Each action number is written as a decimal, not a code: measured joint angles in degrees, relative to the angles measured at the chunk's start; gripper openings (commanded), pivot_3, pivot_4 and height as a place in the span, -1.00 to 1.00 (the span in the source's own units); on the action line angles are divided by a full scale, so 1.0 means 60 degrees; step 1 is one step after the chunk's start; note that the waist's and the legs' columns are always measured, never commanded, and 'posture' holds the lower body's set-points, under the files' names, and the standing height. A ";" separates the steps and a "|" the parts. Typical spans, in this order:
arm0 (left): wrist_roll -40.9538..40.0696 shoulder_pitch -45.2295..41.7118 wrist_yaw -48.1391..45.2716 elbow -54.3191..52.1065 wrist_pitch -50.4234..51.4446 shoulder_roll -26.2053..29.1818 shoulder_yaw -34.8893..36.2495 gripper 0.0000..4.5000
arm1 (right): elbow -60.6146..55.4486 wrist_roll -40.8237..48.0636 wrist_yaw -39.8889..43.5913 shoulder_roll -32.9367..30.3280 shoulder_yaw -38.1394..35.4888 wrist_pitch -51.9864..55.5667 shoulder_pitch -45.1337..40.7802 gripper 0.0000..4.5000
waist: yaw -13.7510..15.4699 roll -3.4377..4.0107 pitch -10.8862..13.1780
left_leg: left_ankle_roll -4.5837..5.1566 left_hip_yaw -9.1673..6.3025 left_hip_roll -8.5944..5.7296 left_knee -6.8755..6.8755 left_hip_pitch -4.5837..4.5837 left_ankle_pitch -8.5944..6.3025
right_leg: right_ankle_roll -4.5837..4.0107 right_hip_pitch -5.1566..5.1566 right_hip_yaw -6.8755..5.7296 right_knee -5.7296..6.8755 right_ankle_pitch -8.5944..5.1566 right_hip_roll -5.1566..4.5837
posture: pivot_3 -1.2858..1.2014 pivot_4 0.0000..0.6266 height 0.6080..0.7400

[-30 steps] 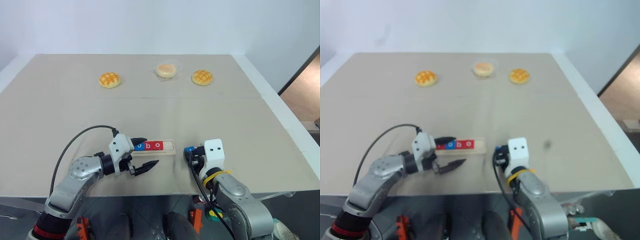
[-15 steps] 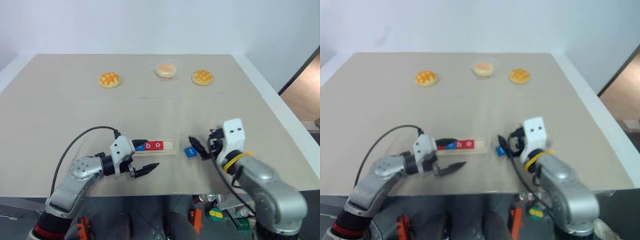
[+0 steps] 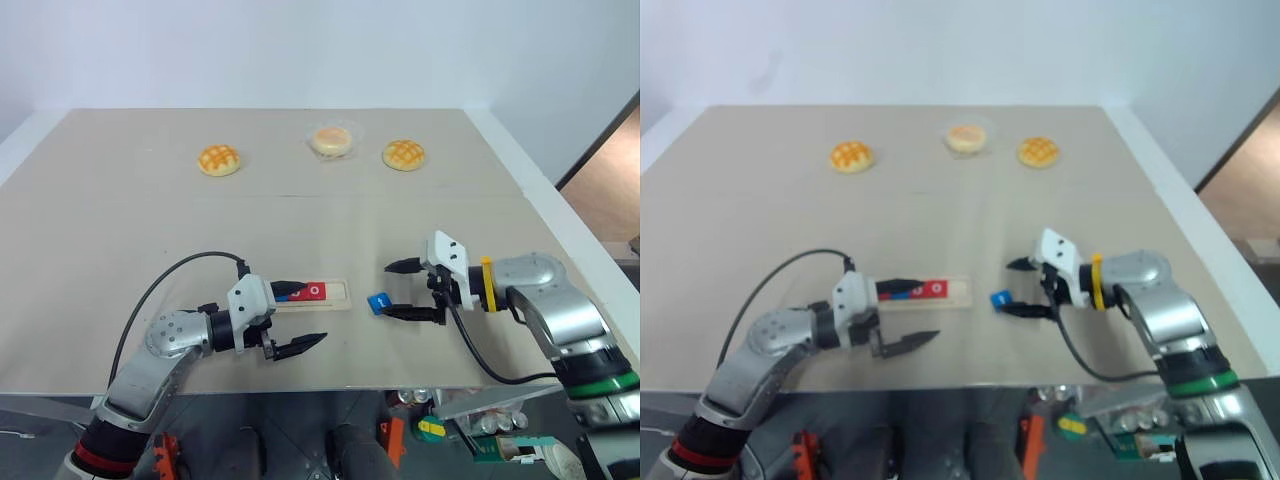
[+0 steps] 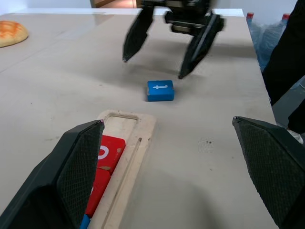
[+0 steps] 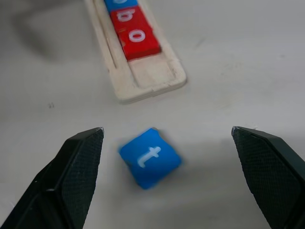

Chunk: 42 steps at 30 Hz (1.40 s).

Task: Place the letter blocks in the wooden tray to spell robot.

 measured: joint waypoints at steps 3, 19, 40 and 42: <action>0.0014 0.0086 0.0081 -0.0007 -0.0008 0.0032 0.0012 1.00 | 0.0509 -0.0172 0.0460 0.0163 0.0215 -0.0627 -0.0066 0.98 | 0.0011 0.0001 0.0000 | 0.0000 -0.0003 -0.0003 -0.0002 -0.0008 -0.0001 | 0.0005 -0.0003 -0.0001 0.0000 -0.0007 -0.0008 | 0.03 -0.52 1.00; -0.0046 0.0280 0.0126 -0.0033 -0.0009 0.0129 0.0125 1.00 | 0.0164 -0.0163 0.1205 0.0003 0.0455 -0.0937 0.0677 0.98 | 0.0018 0.0002 0.0001 | -0.0005 -0.0003 -0.0003 0.0013 0.0010 0.0003 | 0.0003 0.0011 -0.0001 0.0007 0.0011 -0.0009 | 0.03 -0.52 1.00; -0.0041 0.0034 -0.0249 -0.0031 -0.0008 0.0209 0.0106 1.00 | -0.2055 0.0562 -0.0489 0.0096 -0.0378 0.1597 0.2112 0.29 | 0.0027 0.0002 -0.0001 | -0.0006 -0.0005 -0.0003 0.0014 0.0012 0.0004 | 0.0005 0.0015 0.0000 0.0008 0.0010 -0.0008 | 0.03 -0.52 1.00; -0.0037 0.0031 -0.0250 -0.0029 -0.0005 0.0210 0.0105 1.00 | -0.2583 0.0619 -0.0668 0.0017 -0.0422 0.1808 0.2473 -0.06 | 0.0028 0.0002 -0.0001 | -0.0006 -0.0004 -0.0004 0.0014 0.0012 0.0004 | 0.0006 0.0015 -0.0001 0.0008 0.0010 -0.0008 | 0.03 -0.52 1.00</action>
